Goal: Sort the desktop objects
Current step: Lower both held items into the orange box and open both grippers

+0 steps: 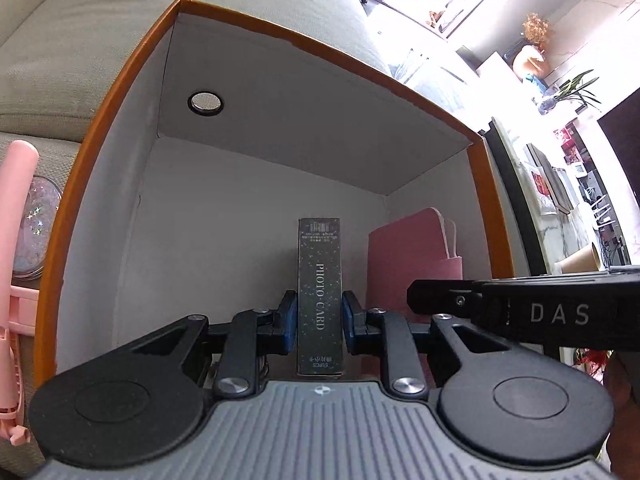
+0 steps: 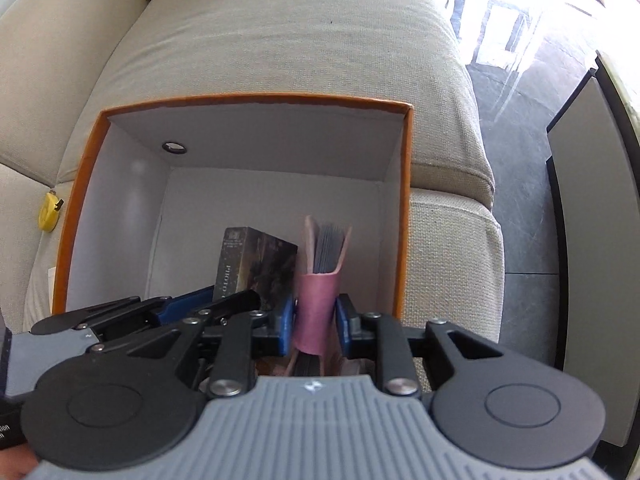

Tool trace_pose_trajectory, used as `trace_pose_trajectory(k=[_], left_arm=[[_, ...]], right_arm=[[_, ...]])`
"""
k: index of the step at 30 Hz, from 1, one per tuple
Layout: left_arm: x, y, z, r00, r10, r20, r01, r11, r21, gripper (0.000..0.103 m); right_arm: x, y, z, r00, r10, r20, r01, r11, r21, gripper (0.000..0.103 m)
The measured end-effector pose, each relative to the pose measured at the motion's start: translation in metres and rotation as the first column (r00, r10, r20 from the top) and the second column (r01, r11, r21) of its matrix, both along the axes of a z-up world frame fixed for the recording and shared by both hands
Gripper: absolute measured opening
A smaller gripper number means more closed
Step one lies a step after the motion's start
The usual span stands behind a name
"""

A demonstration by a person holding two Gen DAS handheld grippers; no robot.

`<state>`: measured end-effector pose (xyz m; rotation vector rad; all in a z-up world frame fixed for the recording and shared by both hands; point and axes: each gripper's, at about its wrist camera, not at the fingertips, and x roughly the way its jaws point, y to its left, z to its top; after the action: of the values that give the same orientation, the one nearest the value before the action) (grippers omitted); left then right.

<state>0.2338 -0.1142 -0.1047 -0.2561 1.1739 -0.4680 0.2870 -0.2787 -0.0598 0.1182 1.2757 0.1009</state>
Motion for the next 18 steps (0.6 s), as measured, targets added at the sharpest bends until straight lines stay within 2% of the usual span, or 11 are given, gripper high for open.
trace_pose_trajectory(k=[3, 5, 9, 15, 18], left_arm=[[-0.002, -0.007, 0.003, 1.000, -0.017, 0.015, 0.017, 1.000, 0.004, 0.025], [-0.003, -0.012, 0.003, 0.999, -0.034, 0.012, 0.034, 0.999, 0.010, 0.026], [-0.002, -0.014, 0.005, 0.998, -0.054, 0.018, 0.053, 0.998, 0.025, 0.026], [-0.004, -0.021, 0.008, 0.996, -0.081, 0.022, 0.080, 0.996, 0.037, 0.027], [-0.005, -0.025, 0.009, 0.995, -0.102, 0.018, 0.102, 0.995, 0.024, 0.029]], right_arm=[[-0.003, -0.005, 0.002, 1.000, -0.017, 0.005, 0.017, 1.000, 0.025, 0.026], [-0.004, -0.008, 0.004, 1.000, -0.030, 0.006, 0.029, 0.998, 0.047, 0.033], [-0.008, -0.011, 0.009, 0.999, -0.037, 0.024, 0.036, 0.998, 0.058, 0.033], [-0.023, -0.025, 0.033, 0.986, -0.086, 0.144, 0.078, 0.995, 0.060, 0.033], [-0.029, -0.039, 0.041, 0.975, -0.134, 0.177, 0.114, 0.986, 0.120, 0.032]])
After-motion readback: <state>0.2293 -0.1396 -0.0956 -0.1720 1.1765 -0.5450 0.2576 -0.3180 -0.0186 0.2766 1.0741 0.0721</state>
